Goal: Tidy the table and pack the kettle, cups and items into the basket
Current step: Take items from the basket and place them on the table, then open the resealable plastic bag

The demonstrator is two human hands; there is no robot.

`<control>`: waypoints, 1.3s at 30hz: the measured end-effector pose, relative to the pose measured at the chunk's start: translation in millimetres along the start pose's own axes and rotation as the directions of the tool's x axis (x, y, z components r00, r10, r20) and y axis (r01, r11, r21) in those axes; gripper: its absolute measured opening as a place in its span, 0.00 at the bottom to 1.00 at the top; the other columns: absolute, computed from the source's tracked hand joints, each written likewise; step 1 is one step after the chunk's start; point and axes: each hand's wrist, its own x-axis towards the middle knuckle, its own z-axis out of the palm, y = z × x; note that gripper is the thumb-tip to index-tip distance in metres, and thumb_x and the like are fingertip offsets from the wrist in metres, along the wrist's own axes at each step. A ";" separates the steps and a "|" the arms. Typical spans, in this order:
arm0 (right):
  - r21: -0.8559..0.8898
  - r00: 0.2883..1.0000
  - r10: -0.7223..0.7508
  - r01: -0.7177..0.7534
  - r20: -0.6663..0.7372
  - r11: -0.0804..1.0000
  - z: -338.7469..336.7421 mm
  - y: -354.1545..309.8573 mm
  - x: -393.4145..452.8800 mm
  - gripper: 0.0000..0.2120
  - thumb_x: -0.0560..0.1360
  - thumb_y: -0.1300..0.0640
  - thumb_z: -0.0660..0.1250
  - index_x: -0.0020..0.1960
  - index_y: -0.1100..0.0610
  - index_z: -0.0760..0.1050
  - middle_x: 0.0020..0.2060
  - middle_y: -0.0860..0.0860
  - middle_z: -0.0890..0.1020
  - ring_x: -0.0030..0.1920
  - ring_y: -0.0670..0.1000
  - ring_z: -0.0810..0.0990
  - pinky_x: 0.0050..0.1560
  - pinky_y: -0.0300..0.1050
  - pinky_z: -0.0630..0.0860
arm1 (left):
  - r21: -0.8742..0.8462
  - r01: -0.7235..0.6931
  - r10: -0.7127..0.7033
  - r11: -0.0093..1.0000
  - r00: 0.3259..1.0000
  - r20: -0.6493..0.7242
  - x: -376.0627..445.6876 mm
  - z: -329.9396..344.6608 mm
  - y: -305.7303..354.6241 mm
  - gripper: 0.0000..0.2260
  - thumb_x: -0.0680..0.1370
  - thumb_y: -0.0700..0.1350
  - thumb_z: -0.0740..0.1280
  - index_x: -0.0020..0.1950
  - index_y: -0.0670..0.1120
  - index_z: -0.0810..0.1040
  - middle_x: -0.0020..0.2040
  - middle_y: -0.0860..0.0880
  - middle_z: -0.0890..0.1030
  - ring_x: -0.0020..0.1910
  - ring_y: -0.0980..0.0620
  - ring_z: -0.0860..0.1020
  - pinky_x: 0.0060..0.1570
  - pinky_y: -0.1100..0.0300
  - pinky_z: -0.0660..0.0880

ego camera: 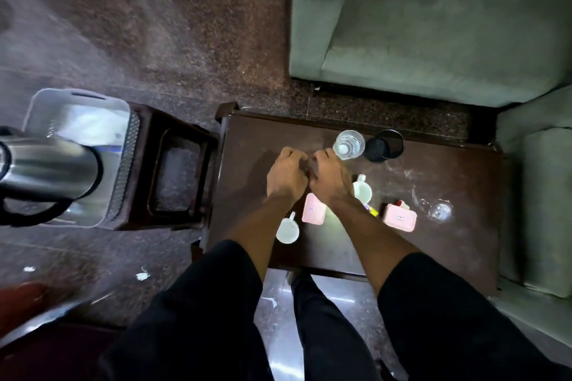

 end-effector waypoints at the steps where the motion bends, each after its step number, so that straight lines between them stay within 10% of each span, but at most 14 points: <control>1: 0.001 1.000 -0.005 0.005 0.018 1.000 0.3 -12.6 -2.4 0.12 0.75 0.56 0.69 0.57 0.56 0.75 0.56 0.56 0.76 0.54 0.60 0.79 0.50 0.52 0.75 | 0.008 0.012 -0.013 1.000 1.000 0.022 -4.5 -12.1 -4.4 0.12 0.77 0.40 0.66 0.57 0.52 0.82 0.61 0.52 0.77 0.57 0.47 0.80 0.56 0.51 0.79; 17: 0.099 0.947 -0.223 0.205 0.232 0.974 47.7 -335.3 23.7 0.06 0.76 0.52 0.66 0.42 0.52 0.75 0.44 0.55 0.84 0.48 0.61 0.83 0.44 0.50 0.80 | 0.045 0.267 -0.266 0.963 0.963 -0.037 -24.3 -308.7 -218.5 0.12 0.78 0.41 0.64 0.49 0.55 0.85 0.56 0.49 0.86 0.57 0.45 0.83 0.58 0.51 0.81; 23: 0.135 0.947 -0.247 0.222 0.205 0.966 91.2 -440.7 61.0 0.05 0.75 0.57 0.65 0.45 0.56 0.80 0.47 0.57 0.85 0.51 0.63 0.83 0.47 0.52 0.80 | 0.346 0.179 -0.155 0.921 0.983 -0.095 9.3 -381.1 -301.1 0.11 0.77 0.44 0.69 0.57 0.53 0.85 0.61 0.50 0.84 0.63 0.46 0.80 0.68 0.52 0.69; 27: 0.045 0.929 -0.298 0.296 0.221 0.954 128.8 -462.3 90.8 0.08 0.76 0.50 0.69 0.52 0.50 0.84 0.55 0.54 0.81 0.65 0.57 0.74 0.63 0.50 0.74 | 0.615 0.084 -0.087 0.784 0.996 -0.024 39.9 -390.6 -330.3 0.13 0.77 0.51 0.72 0.61 0.51 0.83 0.61 0.48 0.84 0.64 0.47 0.80 0.73 0.51 0.64; 33: -0.404 0.827 -0.287 0.502 0.484 0.765 177.6 -460.8 123.2 0.23 0.78 0.40 0.61 0.70 0.45 0.77 0.80 0.56 0.58 0.81 0.63 0.42 0.78 0.63 0.34 | 0.748 0.055 -0.105 0.662 0.994 0.020 63.4 -375.7 -355.0 0.19 0.78 0.59 0.69 0.63 0.49 0.81 0.61 0.47 0.84 0.65 0.47 0.79 0.76 0.49 0.60; 39: -0.427 0.832 -0.313 0.515 0.457 0.743 190.0 -461.8 124.7 0.23 0.71 0.47 0.72 0.65 0.52 0.80 0.71 0.50 0.73 0.81 0.62 0.51 0.78 0.64 0.45 | 0.786 0.030 -0.084 0.618 0.996 0.028 66.6 -364.0 -365.4 0.15 0.82 0.52 0.64 0.65 0.48 0.79 0.62 0.47 0.83 0.65 0.47 0.79 0.76 0.48 0.61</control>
